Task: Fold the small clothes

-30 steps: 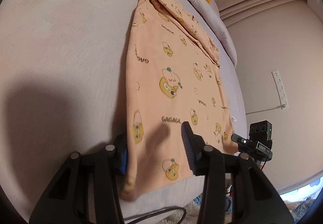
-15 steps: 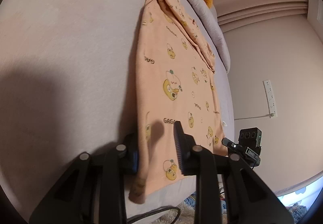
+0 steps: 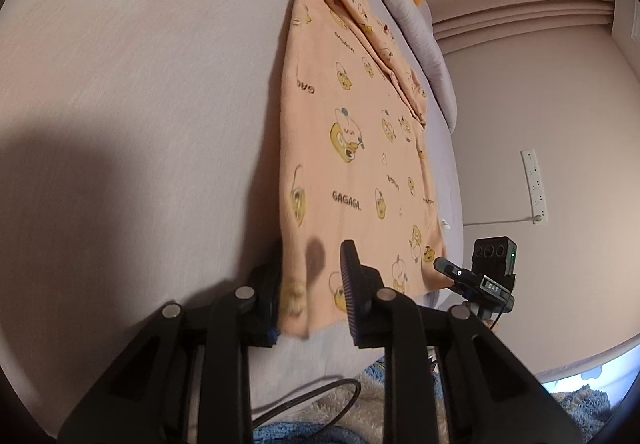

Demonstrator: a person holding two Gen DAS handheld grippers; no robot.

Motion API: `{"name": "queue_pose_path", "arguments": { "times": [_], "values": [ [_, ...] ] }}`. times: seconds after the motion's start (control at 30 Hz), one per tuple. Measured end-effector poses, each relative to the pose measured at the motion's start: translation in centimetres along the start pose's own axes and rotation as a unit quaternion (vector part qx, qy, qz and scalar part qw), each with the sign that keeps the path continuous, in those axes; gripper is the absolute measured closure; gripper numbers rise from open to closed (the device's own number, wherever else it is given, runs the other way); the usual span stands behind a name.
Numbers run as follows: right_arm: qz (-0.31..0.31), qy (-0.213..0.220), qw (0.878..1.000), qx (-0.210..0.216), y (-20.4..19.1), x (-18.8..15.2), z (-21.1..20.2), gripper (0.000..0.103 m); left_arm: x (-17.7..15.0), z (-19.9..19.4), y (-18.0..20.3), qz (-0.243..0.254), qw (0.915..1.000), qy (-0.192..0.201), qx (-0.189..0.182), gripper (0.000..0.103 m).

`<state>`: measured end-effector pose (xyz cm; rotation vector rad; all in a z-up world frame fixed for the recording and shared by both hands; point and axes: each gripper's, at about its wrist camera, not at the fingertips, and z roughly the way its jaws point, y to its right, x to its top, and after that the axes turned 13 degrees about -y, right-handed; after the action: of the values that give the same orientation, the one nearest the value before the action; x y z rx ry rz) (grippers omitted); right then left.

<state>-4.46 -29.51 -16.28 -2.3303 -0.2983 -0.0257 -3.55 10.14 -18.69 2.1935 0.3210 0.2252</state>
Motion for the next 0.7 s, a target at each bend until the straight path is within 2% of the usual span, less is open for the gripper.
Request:
{"name": "queue_pose_path", "arguments": {
  "times": [0.17,0.23,0.33,0.43,0.7],
  "values": [
    [0.002,0.003,1.0,-0.002,0.0,-0.3,0.3,0.064,0.0,0.1,-0.9,-0.027,0.9995,0.013,-0.006,0.097],
    [0.003,0.004,1.0,-0.006,0.0,-0.4,0.4,0.076,0.1,0.1,-1.0,-0.036,0.9991,0.017,-0.011,0.098],
    [0.008,0.008,1.0,-0.003,0.3,-0.6,0.5,0.085,0.1,-0.1,-0.7,-0.034,0.9992,0.02,-0.009,0.098],
    [0.016,0.022,0.999,0.032,0.6,-1.0,0.1,0.092,0.1,-0.4,-0.4,-0.032,0.9988,0.024,-0.028,0.098],
    [0.005,0.059,0.99,0.126,-0.4,-0.4,-0.3,0.092,0.8,-0.9,1.3,0.0,0.9936,0.053,-0.1,0.098]
  ]
}}
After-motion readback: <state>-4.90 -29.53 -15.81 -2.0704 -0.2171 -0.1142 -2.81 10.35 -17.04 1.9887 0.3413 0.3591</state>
